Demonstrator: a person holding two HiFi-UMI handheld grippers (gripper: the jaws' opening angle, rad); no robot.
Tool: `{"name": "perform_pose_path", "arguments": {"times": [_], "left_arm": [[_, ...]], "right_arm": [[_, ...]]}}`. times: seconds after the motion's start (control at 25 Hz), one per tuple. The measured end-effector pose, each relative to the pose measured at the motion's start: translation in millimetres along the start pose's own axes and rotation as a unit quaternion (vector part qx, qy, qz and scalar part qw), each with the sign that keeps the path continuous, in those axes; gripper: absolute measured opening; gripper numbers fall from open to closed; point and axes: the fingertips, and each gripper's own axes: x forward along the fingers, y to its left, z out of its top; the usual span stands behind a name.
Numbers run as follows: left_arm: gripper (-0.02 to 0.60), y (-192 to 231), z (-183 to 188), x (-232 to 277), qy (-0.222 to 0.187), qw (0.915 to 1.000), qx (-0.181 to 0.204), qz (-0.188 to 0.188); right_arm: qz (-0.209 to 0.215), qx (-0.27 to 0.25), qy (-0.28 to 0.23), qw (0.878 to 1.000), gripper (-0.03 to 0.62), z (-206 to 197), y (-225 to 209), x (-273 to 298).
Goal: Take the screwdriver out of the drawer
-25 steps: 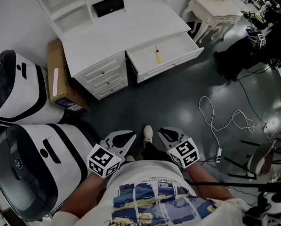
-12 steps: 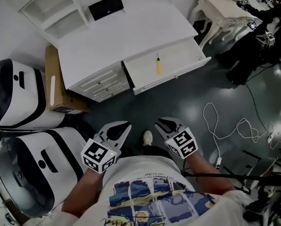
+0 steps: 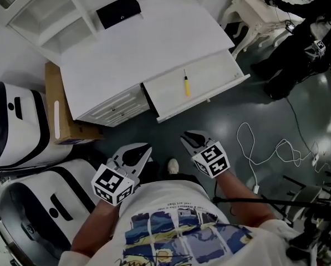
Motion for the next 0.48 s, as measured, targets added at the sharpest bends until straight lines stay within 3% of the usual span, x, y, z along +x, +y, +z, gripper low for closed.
{"name": "perform_pose_path", "arguments": {"times": [0.36, 0.48], "left_arm": [[0.014, 63.2, 23.4, 0.4, -0.001, 0.9983, 0.008, -0.058], [0.014, 88.1, 28.8, 2.7, 0.003, 0.9986, 0.009, -0.052]], "right_arm": [[-0.093, 0.06, 0.027, 0.994, 0.089, 24.5, -81.0, 61.0], [-0.114, 0.076, 0.035, 0.99, 0.095, 29.2, -113.9, 81.6]]}}
